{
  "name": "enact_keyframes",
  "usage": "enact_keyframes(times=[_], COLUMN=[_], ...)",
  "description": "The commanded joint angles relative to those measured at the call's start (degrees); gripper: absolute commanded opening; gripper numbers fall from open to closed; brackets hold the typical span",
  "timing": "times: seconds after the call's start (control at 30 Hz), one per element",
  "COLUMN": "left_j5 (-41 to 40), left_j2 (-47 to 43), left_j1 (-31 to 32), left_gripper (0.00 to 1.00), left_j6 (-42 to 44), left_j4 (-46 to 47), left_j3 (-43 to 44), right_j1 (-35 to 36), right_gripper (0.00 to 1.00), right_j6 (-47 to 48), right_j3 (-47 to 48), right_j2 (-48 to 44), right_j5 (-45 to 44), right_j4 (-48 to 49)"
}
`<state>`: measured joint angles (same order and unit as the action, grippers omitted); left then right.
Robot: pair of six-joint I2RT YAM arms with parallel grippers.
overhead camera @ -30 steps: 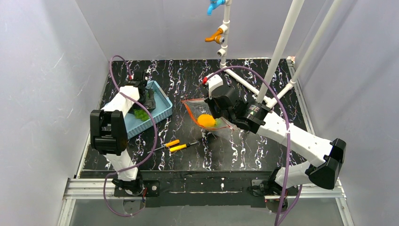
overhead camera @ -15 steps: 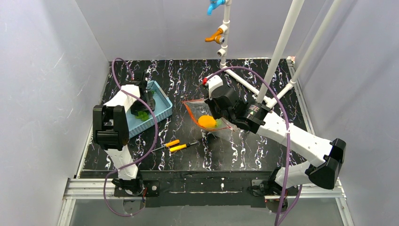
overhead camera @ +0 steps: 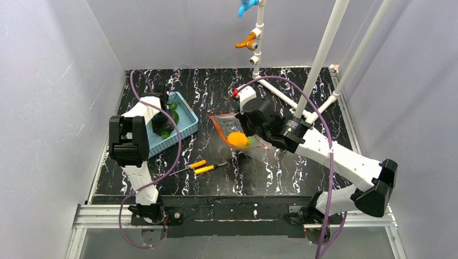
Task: Place the food in the zip-top bag and seal the zipper
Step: Pick up the fake fruit from the bin.
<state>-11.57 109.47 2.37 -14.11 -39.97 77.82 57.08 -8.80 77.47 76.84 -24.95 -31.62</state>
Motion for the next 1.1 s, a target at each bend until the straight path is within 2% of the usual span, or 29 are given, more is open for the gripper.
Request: enact_keyframes(times=[0.0, 0.2, 0.4, 0.63, 0.97, 1.07], left_j5=[1.11, 0.6, -0.62, -1.69, -6.15, -3.15], left_j2=[-1.42, -5.25, -9.29, -17.45, -34.1, -38.92], left_j1=[-0.01, 0.05, 0.09, 1.34, 7.62, 9.51], left_gripper=[0.34, 0.13, 0.03, 0.0, 0.0, 0.0], left_j6=[0.74, 1.1, 1.18, 1.61, 6.22, 5.72], left_j4=[-0.47, 2.11, 4.53, 8.94, 22.72, 23.73], left_j3=[1.31, -0.85, -3.16, -6.87, -18.2, -19.34], right_j1=[0.27, 0.24, 0.23, 0.27, 0.26, 0.27], right_gripper=[0.01, 0.01, 0.01, 0.01, 0.01, 0.01], right_j6=[-0.33, -0.44, -0.43, -0.16, -0.4, -0.14], right_j3=[1.03, 0.62, 0.36, 0.71, 2.1, 3.2], right_j2=[-2.02, -2.59, -2.77, -2.22, -0.72, -0.15], right_j5=[-0.21, -1.4, -1.62, -1.8, -0.96, -1.45], right_j4=[1.13, 1.0, 1.35, 0.37, 0.28, -0.7])
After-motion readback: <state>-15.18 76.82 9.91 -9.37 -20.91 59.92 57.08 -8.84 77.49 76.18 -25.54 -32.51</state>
